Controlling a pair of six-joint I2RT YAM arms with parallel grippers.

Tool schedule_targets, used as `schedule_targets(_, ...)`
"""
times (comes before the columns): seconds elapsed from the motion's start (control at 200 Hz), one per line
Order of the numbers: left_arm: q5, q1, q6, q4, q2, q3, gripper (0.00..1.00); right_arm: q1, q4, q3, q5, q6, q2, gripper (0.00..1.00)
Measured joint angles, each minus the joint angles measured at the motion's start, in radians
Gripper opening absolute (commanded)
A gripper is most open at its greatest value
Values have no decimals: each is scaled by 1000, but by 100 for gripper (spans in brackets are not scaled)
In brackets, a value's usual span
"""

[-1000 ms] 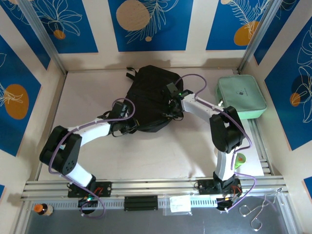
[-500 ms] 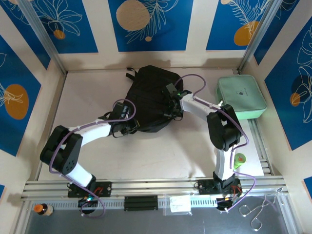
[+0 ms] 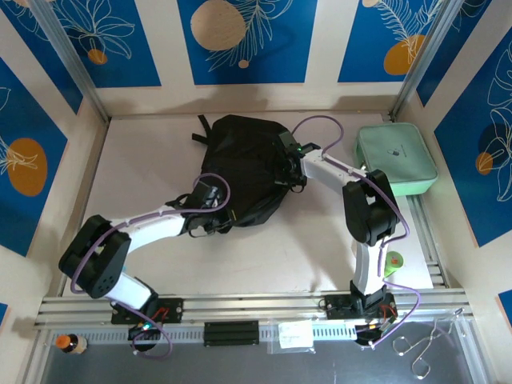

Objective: Pack the student bag
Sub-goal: Zip the student bag at the top-center of the table, then unzip the student bag at the top-center of the table.

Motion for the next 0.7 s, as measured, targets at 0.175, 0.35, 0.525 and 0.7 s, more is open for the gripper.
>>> schedule_targets(0.175,3,-28,31,-130,-55,1,39,-10,29,-2,-32,-47,-21,26)
schedule_targets(0.35,-21,-9,140,-394,-134,124,61,-32,69,-81,-127,-84,-192,51)
schedule_targets(0.525,-47,47,268,-516,-127,358,67,-74,132,-58,-207,-71,-245,58)
schedule_targets(0.7,-72,74,344,-519,69,639,66,-112,158,-27,-270,-19,-133,60)
